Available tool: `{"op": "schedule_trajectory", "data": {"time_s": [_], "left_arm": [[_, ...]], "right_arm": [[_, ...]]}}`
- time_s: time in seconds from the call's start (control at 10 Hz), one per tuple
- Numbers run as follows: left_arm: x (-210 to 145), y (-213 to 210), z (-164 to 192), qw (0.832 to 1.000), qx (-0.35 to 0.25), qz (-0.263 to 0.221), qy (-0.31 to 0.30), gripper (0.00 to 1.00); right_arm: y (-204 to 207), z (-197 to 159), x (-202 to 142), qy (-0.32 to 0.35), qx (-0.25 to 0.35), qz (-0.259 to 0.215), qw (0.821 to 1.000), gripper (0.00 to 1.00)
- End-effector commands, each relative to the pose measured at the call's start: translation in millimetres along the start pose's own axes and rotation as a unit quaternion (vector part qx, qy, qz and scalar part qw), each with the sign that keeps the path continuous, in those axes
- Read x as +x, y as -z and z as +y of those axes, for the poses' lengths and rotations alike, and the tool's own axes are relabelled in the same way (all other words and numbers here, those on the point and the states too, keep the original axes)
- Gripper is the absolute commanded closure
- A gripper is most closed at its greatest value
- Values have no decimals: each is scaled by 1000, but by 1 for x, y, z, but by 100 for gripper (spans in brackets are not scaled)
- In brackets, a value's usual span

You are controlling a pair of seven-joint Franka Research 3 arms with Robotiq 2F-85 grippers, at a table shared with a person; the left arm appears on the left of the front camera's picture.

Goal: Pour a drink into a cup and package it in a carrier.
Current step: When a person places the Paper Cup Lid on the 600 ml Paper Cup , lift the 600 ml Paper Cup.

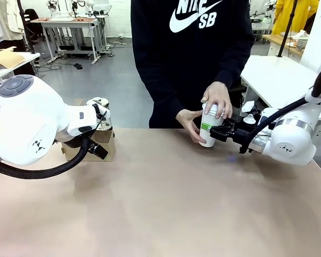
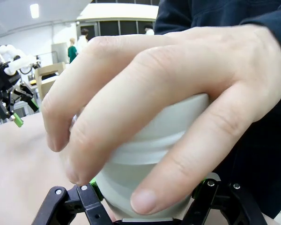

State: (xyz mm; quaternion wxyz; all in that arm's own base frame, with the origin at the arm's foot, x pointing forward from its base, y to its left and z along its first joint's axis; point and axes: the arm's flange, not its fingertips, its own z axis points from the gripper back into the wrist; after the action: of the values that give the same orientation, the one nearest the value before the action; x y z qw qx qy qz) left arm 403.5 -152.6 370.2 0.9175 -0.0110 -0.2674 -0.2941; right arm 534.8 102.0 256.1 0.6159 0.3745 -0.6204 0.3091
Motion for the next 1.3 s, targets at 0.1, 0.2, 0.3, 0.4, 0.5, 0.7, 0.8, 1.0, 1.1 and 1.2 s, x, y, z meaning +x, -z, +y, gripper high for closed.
{"op": "schedule_trajectory", "data": {"time_s": [0.1, 0.2, 0.3, 0.4, 0.5, 0.7, 0.8, 1.0, 1.1, 1.2], "left_arm": [[0, 0, 1, 1000, -1, 0, -1, 0], [0, 0, 1, 1000, -1, 0, -1, 0], [0, 0, 1, 1000, -1, 0, -1, 0], [0, 0, 1, 1000, -1, 0, -1, 0], [0, 0, 1, 1000, -1, 0, -1, 0], [0, 0, 1, 1000, -1, 0, -1, 0], [0, 0, 1, 1000, -1, 0, -1, 0], [0, 0, 1, 1000, -1, 0, -1, 0], [0, 0, 1, 1000, -1, 0, -1, 0], [0, 0, 1, 1000, -1, 0, -1, 0]], "right_arm": [[1, 3, 5, 0, -1, -4, 1000, 20], [1, 3, 5, 0, -1, -4, 1000, 20], [1, 3, 5, 0, -1, -4, 1000, 20], [1, 3, 5, 0, -1, -4, 1000, 20], [1, 3, 5, 0, -1, -4, 1000, 20], [1, 3, 5, 0, -1, -4, 1000, 20], [1, 3, 5, 0, -1, -4, 1000, 20], [1, 3, 5, 0, -1, -4, 1000, 20], [1, 3, 5, 0, -1, -4, 1000, 20], [1, 3, 5, 0, -1, -4, 1000, 20]]}}
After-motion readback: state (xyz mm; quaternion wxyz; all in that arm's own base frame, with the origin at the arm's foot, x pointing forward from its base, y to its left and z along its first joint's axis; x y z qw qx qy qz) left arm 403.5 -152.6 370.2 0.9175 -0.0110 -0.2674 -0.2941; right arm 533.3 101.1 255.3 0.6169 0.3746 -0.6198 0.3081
